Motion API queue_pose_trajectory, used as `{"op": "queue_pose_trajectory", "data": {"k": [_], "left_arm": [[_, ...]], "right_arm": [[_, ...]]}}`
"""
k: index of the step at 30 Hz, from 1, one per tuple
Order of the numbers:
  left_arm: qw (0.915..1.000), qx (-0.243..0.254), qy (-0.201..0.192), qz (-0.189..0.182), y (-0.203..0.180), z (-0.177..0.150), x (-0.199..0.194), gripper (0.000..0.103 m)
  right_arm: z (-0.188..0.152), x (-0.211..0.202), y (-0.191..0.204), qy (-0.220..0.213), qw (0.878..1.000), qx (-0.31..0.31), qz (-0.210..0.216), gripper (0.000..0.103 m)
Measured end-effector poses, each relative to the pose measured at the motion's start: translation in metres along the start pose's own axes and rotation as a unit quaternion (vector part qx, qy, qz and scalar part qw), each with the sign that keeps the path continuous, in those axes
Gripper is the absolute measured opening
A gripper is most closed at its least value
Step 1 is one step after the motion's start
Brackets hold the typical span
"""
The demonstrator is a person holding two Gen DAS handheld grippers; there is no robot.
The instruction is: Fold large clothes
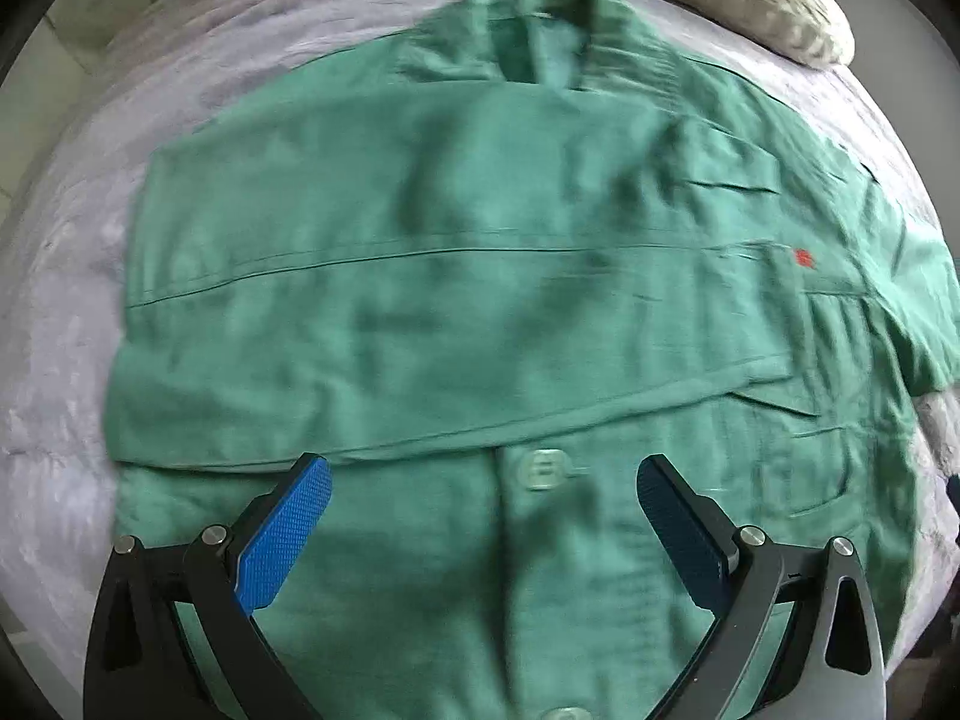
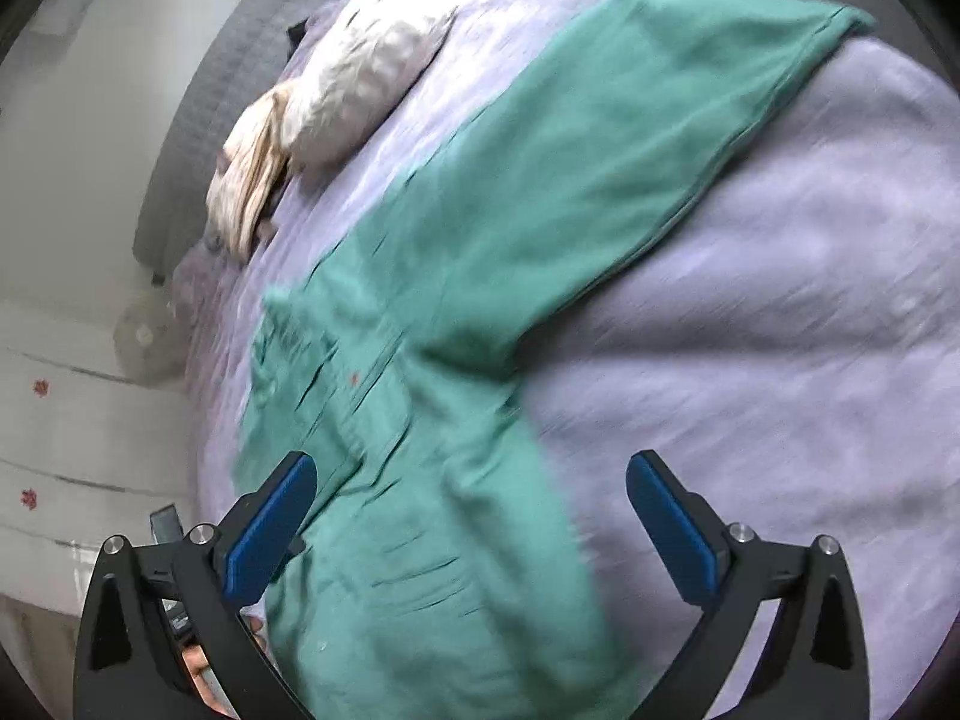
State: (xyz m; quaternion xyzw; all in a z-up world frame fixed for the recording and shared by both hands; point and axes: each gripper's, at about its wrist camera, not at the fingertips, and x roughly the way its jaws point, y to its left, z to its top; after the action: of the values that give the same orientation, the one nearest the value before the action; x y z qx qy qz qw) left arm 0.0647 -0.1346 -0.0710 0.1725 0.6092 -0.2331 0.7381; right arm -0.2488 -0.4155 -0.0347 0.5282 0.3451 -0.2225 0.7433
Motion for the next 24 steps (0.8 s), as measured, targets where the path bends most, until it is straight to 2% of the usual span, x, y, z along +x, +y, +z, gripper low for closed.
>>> {"op": "queue_pose_trajectory", "data": {"k": [9,14,19,24], "left_arm": [[0.9973,0.066,-0.029,-0.016,-0.075,-0.006,-0.016,0.102],[0.9958,0.08,-0.034,-0.028,-0.108,-0.008,-0.016,0.102],[0.9957,0.081,-0.028,-0.036,-0.133,-0.008,-0.013,0.102],[0.9957,0.078,-0.032,-0.039,-0.143,-0.005,-0.011,0.102]], "right_arm": [[0.059,-0.024,-0.075,-0.042,0.997,0.07,-0.015,0.103],[0.105,-0.026,-0.112,-0.073,0.99,0.121,0.029,0.103],[0.147,-0.016,-0.133,-0.095,0.981,0.155,0.065,0.103],[0.181,-0.014,-0.146,-0.124,0.97,0.185,0.093,0.103]]}}
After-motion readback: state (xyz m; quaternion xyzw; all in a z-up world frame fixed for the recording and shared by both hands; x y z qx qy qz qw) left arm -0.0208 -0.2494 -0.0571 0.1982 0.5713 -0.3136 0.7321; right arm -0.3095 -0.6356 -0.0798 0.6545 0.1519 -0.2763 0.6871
